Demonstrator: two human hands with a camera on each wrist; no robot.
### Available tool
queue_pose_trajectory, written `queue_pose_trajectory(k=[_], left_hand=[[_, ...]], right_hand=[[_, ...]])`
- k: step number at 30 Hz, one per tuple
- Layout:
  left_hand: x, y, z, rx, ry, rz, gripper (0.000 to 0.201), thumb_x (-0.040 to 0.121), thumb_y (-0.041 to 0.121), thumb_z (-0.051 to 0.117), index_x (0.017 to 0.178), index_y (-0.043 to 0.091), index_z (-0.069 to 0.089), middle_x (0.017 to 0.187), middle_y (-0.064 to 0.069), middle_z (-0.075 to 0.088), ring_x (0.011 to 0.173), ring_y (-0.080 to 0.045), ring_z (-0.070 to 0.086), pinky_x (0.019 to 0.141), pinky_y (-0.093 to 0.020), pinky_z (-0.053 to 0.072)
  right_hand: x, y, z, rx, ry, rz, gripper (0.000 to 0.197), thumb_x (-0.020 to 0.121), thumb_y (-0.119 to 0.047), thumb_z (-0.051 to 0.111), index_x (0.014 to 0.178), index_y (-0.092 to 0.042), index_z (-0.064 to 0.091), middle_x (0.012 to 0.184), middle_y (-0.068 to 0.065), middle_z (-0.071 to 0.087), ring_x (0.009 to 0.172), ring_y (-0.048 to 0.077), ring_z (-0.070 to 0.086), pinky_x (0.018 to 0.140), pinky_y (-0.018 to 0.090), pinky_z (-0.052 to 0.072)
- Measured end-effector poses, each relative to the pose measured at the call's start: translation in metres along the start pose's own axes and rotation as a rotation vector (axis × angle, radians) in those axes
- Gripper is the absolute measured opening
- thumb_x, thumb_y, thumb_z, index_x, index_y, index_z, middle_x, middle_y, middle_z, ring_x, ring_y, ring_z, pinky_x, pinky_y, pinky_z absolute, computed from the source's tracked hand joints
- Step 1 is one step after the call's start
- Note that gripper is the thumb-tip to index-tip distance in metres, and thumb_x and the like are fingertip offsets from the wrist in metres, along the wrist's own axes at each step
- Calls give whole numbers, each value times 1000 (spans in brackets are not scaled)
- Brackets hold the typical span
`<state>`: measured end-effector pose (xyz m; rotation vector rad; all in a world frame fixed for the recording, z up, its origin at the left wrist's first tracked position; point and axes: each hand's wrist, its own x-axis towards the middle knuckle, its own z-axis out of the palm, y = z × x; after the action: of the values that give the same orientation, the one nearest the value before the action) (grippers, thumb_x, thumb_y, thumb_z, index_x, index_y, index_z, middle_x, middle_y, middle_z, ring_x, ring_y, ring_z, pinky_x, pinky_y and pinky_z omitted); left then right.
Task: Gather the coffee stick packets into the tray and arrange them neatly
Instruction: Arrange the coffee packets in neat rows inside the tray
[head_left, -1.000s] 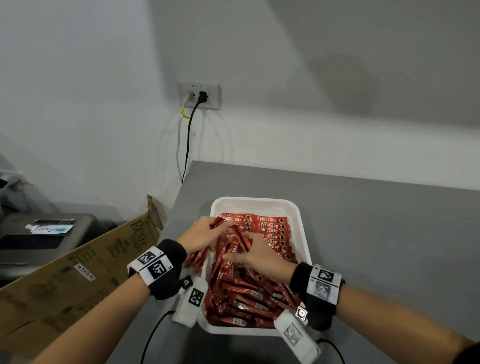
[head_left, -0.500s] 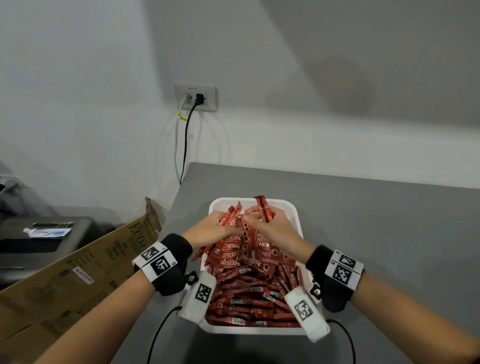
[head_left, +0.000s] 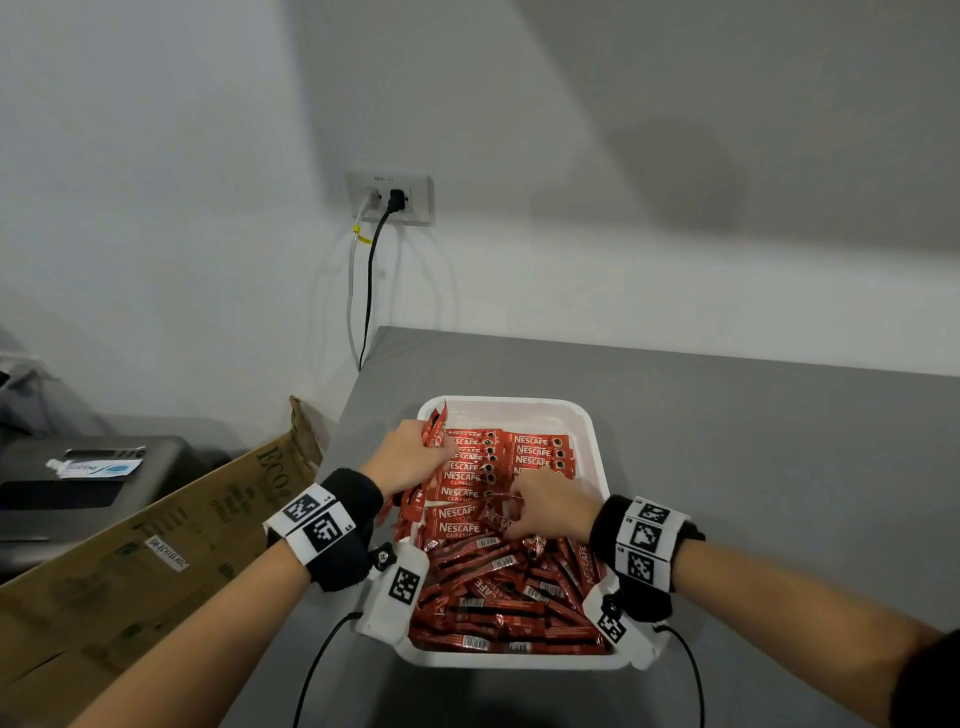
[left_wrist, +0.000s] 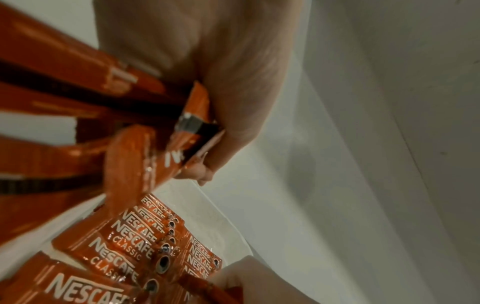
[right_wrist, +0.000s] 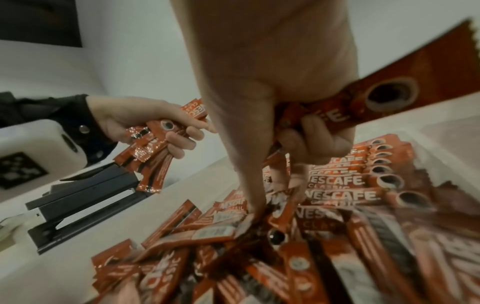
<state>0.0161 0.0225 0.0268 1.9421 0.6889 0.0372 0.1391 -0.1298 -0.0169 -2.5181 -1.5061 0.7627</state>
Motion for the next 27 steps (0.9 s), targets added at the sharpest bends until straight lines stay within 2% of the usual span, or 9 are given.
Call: queue_pose_trajectory(k=[2,5,9,12,14,17,18,21,27], left_hand=[[-1,1,0,5,-15,-19,16,94,22,51,84,12,58,72,0,65,50,-2,60,51,-12,45],[-1,2,-2,14,-13,-32,16,94,19,52,79,14,56,70,0,64,45,0,59,49,-12,45],[-2,4,-5,17,7,-33,17,94,21,51,79,14,55,69,0,64,42,1,58,47,-11,43],[-3,4,-6,-1,5,-53,14,94,21,52,81,15,55,71,0,65,43,1,58,50,-14,44],[-2,4,-5,1,7,-59,13,94,21,52,84,14,55,72,0,65,44,1,59,51,-14,44],[-1,2,-5,27,24,-50,14,94,22,52,84,12,56,70,1,64,44,0,58,47,-11,44],[-1,2,-5,36,27,-47,15,94,22,52,83,11,57,70,1,64,45,-1,58,47,-10,44],[1,2,-5,47,30,-47,14,93,19,52,85,10,58,71,-1,64,53,-8,59,49,-10,47],[1,2,-5,20,30,-50,10,92,14,52,91,8,59,72,-3,64,54,-11,58,52,-13,49]], right_hand=[[3,-2,1,-26,-18,3,33,79,-31,73,66,-20,46,66,-9,50,70,14,54,65,28,49],[5,-4,0,-49,-42,3,28,79,-26,73,68,-18,48,67,-8,51,70,15,55,67,29,49],[2,-6,-5,66,-142,-47,13,82,-20,70,89,-9,65,78,-3,61,73,12,56,78,29,52],[-2,-8,-8,91,-319,-77,28,85,-21,66,108,-5,62,105,10,66,82,17,57,84,34,51],[-5,-10,-10,90,-395,-113,33,89,-22,60,118,-8,54,110,9,62,92,21,58,89,37,49],[-5,-14,-15,247,-320,-107,16,96,-15,46,111,-12,42,86,1,59,74,15,56,71,29,47],[-2,-16,-18,259,-260,-101,16,97,-14,43,112,-10,41,87,3,59,72,14,54,68,28,47],[12,-21,-19,201,-161,-111,26,94,-19,50,114,-4,53,103,14,66,83,24,63,80,36,52],[31,-41,-8,11,-50,-127,34,80,-30,73,106,-10,64,94,3,69,82,18,63,80,31,52]])
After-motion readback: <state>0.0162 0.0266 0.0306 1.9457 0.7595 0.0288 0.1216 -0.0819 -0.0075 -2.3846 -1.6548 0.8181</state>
